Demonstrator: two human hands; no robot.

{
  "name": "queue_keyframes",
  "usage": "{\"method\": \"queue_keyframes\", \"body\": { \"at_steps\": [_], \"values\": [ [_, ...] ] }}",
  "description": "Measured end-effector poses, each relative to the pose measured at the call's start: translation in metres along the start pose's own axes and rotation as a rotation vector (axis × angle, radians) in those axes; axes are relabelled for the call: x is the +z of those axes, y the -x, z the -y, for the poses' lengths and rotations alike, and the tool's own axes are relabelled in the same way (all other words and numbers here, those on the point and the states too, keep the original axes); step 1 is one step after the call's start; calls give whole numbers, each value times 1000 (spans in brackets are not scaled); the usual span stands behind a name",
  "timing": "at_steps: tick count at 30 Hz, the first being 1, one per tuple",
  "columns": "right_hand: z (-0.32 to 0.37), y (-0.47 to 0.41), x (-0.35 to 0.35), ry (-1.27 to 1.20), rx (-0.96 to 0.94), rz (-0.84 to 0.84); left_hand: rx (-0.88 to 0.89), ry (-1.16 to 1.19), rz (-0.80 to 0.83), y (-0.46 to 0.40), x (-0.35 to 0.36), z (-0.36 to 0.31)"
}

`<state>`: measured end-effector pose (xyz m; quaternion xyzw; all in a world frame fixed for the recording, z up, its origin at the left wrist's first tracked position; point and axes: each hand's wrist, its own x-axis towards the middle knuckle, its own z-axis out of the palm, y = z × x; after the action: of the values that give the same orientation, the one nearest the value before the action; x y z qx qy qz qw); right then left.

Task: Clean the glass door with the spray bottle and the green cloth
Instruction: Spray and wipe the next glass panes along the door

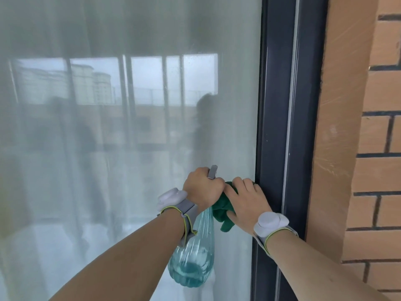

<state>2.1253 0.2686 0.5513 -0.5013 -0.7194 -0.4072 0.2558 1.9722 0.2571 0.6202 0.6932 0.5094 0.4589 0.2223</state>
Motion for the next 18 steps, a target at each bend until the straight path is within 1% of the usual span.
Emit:
{"method": "queue_keyframes", "body": {
  "at_steps": [2, 6, 7, 11, 13, 15, 18],
  "values": [
    [5, -2, 6, 9, 1, 1, 12, 27, -36, 1, -4, 7],
    [0, -17, 4, 37, -71, -50, 16, 75, -133, -3, -21, 8],
    [-4, -27, -3, 34, -43, -77, 25, 67, -155, -5, -26, 6],
    [-13, -76, -33, -75, 304, -223, 57, 55, -204, -10, -40, -5],
    [-12, -81, -34, -101, 389, -246, 68, 68, -231, -11, -45, -9],
    [-4, -67, -25, -107, 383, -243, 73, 78, -251, -9, -49, -9],
    [8, -37, -5, -56, 235, -152, 72, 94, -243, -5, -50, -6]
  ]
}}
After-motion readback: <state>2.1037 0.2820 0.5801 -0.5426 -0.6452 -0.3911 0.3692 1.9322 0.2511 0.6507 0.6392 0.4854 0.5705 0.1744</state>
